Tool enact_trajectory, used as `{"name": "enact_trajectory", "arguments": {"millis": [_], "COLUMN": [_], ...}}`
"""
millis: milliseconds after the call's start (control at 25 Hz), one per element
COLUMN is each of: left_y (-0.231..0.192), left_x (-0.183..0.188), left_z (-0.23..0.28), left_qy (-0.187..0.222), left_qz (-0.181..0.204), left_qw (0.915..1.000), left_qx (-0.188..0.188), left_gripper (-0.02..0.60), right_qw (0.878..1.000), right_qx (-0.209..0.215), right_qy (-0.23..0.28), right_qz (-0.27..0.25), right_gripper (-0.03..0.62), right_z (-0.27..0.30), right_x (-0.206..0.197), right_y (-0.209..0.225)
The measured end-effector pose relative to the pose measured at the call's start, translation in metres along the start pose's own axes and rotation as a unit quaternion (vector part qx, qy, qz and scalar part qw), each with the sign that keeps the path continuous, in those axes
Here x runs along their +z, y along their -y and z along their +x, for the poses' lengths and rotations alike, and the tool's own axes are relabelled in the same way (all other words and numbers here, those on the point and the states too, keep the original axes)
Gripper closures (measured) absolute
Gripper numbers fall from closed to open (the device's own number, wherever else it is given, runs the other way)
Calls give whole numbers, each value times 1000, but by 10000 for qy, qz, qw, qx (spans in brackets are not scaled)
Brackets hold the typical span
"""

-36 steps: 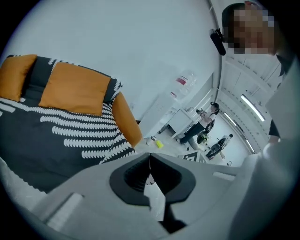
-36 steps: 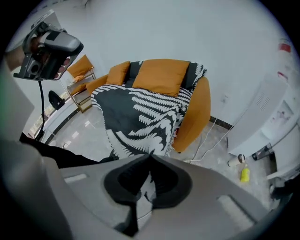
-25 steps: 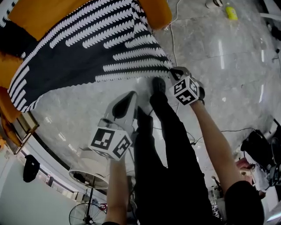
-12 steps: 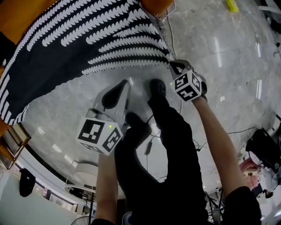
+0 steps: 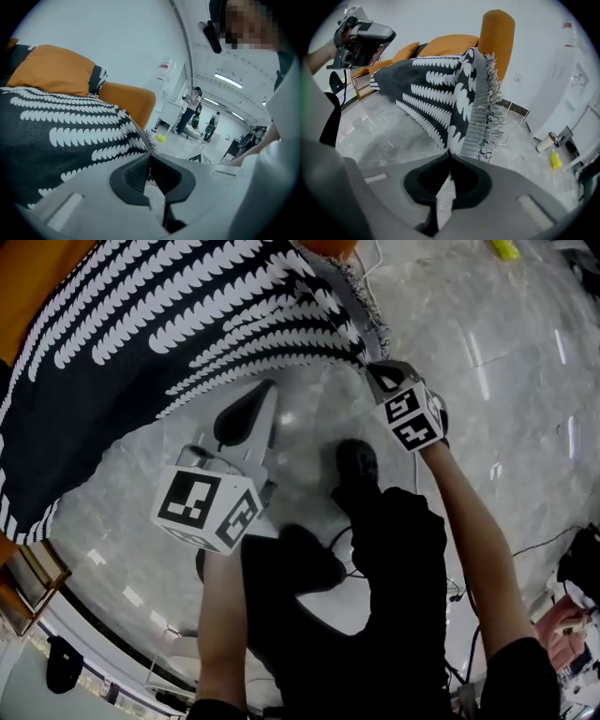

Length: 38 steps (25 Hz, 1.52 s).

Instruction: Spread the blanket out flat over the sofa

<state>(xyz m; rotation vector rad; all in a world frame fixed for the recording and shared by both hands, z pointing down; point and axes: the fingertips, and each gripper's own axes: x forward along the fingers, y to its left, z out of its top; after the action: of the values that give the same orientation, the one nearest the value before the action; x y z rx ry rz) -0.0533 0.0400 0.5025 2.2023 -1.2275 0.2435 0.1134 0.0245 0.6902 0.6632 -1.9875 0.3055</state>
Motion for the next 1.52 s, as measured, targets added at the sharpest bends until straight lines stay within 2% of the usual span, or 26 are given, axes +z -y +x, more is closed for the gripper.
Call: {"name": "enact_trajectory", "arguments": {"millis": [120, 280, 440, 600, 760, 960, 1160, 1320, 1520], "left_y": [-15, -6, -11, -23, -28, -27, -27, -25, -25], "left_x": [-23, -52, -65, -79, -88, -97, -105, -105, -114], "left_z": [24, 52, 66, 75, 71, 78, 86, 78, 71], "left_qy": [80, 141, 256, 242, 213, 292, 250, 251, 187], "left_qz": [169, 398, 632, 711, 831, 803, 816, 880, 946], "left_qw": [9998, 9991, 9976, 9968, 9959, 9958, 9956, 9950, 9946], "left_qx": [-40, -47, -128, -256, -285, -325, -392, -392, -387], "left_gripper": [571, 571, 571, 571, 571, 571, 571, 571, 571], "right_qw": [9997, 9990, 9970, 9972, 9984, 9979, 9989, 9994, 9966], "right_qx": [-145, -201, -169, -32, -29, 122, -14, -18, 229], "right_qy": [154, 392, 640, 531, 383, 207, 10, 66, 209], "right_qz": [-79, -28, 403, 532, 415, 597, 471, 349, 762], "right_gripper": [582, 582, 582, 582, 582, 583, 583, 583, 583], "right_z": [33, 56, 81, 107, 124, 144, 162, 172, 186], "right_x": [-10, -37, -38, -34, -26, -29, -33, -27, -27], "right_y": [7, 15, 22, 17, 11, 9, 16, 10, 3]}}
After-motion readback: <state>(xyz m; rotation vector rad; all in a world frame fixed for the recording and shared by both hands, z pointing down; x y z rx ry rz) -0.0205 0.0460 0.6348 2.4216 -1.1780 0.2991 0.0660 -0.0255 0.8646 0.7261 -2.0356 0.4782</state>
